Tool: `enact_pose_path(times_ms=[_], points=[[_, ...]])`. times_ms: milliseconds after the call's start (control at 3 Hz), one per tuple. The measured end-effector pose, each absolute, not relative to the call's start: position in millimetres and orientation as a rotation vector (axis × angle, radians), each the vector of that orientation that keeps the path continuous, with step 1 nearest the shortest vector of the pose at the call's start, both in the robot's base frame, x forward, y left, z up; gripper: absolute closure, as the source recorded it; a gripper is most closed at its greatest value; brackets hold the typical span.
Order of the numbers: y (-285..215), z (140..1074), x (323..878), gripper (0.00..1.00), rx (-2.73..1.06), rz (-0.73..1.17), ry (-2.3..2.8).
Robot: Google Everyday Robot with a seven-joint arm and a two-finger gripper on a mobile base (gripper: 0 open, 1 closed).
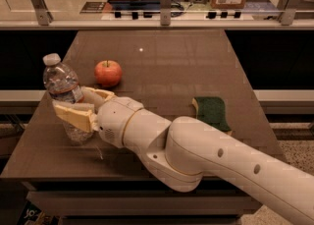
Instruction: Place water bottle upright
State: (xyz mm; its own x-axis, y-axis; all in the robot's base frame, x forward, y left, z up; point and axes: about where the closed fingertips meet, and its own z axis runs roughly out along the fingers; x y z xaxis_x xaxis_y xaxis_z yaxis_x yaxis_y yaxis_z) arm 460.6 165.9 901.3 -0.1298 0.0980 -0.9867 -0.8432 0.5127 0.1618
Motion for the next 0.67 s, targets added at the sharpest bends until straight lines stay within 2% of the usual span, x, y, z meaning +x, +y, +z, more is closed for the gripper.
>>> enact_pose_path(times_ms=[667], points=[[157.2, 895.4, 465.3, 1.0, -0.628, 0.888, 1.487]])
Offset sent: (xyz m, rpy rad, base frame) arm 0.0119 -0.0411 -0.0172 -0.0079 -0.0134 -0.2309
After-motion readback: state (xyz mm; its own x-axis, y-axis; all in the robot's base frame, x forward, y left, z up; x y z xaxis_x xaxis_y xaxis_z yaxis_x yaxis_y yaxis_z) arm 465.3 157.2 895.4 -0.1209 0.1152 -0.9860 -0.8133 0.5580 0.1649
